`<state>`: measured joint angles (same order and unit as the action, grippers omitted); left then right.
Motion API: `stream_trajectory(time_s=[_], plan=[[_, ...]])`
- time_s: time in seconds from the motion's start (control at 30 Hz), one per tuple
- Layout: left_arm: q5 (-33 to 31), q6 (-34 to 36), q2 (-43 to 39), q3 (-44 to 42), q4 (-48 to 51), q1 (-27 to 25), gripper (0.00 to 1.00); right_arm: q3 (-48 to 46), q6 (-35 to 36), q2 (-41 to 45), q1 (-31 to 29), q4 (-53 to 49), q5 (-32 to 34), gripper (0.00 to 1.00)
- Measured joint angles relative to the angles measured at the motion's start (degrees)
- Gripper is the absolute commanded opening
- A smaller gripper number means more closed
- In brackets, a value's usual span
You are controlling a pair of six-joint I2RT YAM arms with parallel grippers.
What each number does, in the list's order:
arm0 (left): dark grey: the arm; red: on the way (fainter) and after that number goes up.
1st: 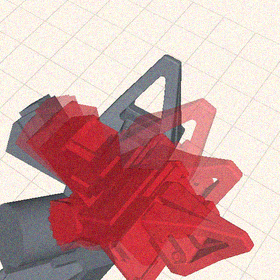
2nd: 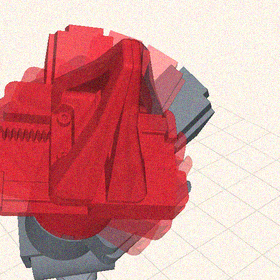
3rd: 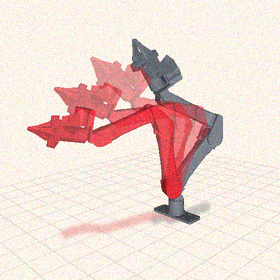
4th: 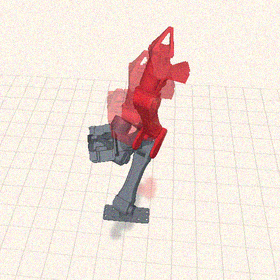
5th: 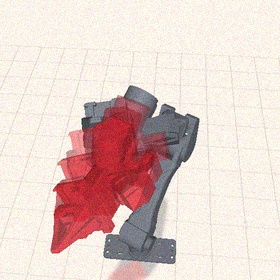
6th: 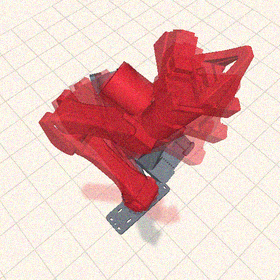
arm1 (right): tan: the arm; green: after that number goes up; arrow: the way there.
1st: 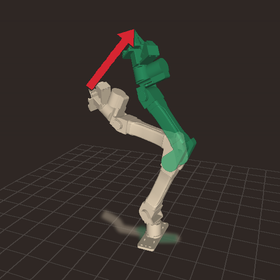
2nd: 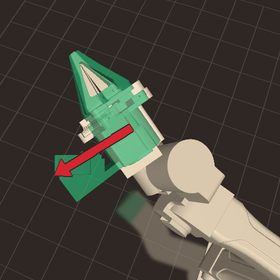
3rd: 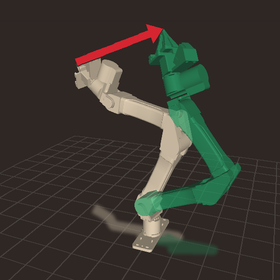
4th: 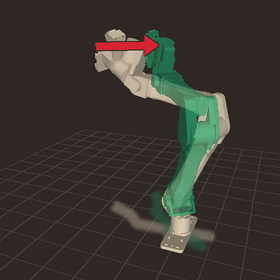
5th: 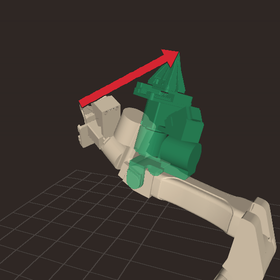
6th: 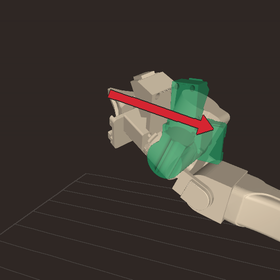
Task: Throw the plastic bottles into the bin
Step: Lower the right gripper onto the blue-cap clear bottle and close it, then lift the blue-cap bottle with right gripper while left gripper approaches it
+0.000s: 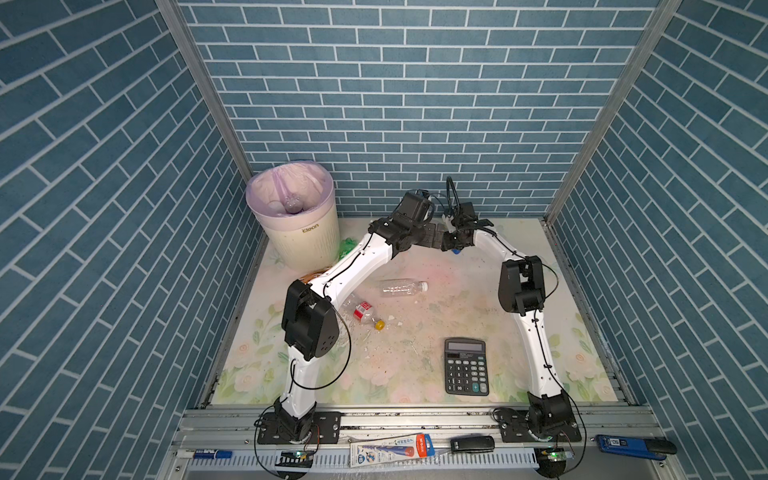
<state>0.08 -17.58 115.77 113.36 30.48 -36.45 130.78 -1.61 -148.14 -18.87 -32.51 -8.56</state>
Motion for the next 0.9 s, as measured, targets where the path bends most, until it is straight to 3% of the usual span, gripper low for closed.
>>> stream_trajectory(time_s=[0.2,0.33,0.5,0.9], plan=[[2.8,-5.2,-0.4,-1.4,-2.0,2.8,0.99,0.0,-0.6,0.0,0.0,-0.2,-0.1,0.41],[3.7,-8.3,-0.8,-2.2,-2.3,3.7,0.99,0.0,-1.0,0.0,0.0,-0.3,-0.6,0.36],[5.6,-11.5,-1.3,-2.6,-3.2,3.7,0.99,-2.1,-1.3,1.0,-0.2,0.7,-1.5,0.35],[3.9,-15.1,-5.1,-5.9,-4.2,3.8,0.99,-21.8,-4.2,14.8,-0.7,4.8,-3.2,0.33]])
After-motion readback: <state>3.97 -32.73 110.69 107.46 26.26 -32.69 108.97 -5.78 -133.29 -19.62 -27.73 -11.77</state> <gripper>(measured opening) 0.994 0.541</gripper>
